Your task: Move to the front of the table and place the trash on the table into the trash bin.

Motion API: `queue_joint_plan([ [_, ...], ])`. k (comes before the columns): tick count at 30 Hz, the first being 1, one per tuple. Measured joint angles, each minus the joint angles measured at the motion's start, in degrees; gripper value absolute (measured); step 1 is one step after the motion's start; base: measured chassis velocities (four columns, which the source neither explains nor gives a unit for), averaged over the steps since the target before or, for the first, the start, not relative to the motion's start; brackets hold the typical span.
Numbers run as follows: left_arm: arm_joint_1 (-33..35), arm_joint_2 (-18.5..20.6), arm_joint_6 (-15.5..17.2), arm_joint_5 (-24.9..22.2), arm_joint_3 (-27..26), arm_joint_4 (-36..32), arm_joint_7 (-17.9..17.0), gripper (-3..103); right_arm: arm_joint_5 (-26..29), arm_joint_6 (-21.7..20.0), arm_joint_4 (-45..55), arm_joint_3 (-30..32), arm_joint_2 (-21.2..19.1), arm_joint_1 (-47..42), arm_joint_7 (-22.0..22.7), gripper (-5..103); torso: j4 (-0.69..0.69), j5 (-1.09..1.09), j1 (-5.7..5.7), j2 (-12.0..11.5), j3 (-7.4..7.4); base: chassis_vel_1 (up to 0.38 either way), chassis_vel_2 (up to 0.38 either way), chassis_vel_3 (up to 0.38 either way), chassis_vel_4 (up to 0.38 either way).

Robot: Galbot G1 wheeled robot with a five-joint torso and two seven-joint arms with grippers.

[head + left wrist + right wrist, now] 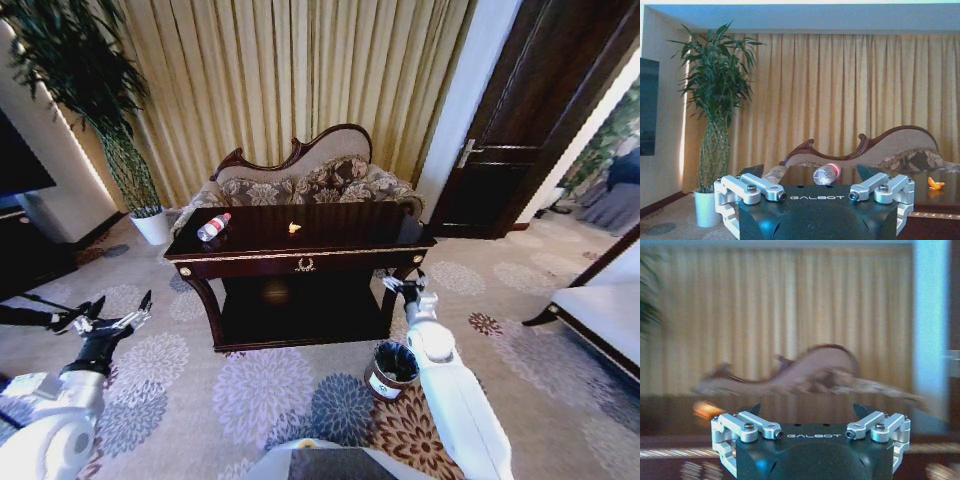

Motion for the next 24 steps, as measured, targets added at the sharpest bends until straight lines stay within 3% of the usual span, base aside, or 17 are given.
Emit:
queue_joint_plan([
  [4, 0.27, 0.02, 0.38, 0.01, -0.29, -0.37, -0.33, 100, 5.02, -5.55, 6.65, -2.57, -1.18, 0.13, 0.00, 100, 0.00, 0.00, 0.00, 0.00, 0.00, 0.000, 0.000, 0.000, 0.000],
  [8, 0.38, -0.14, 0.40, -0.02, -0.31, -0.46, -0.33, 100, 5.55, -7.57, 7.67, -3.10, -1.70, 0.21, 0.00, 100, -0.01, 0.01, 0.00, 0.00, 0.00, 0.000, 0.000, 0.000, 0.000],
  [24, -0.10, 0.21, 2.26, -0.33, -0.28, -1.37, -0.81, 100, 2.88, -5.28, 3.89, -2.85, -0.09, 0.44, 0.00, 100, -0.01, 0.01, 0.00, 0.00, 0.00, -0.007, 0.007, 0.005, -0.007],
])
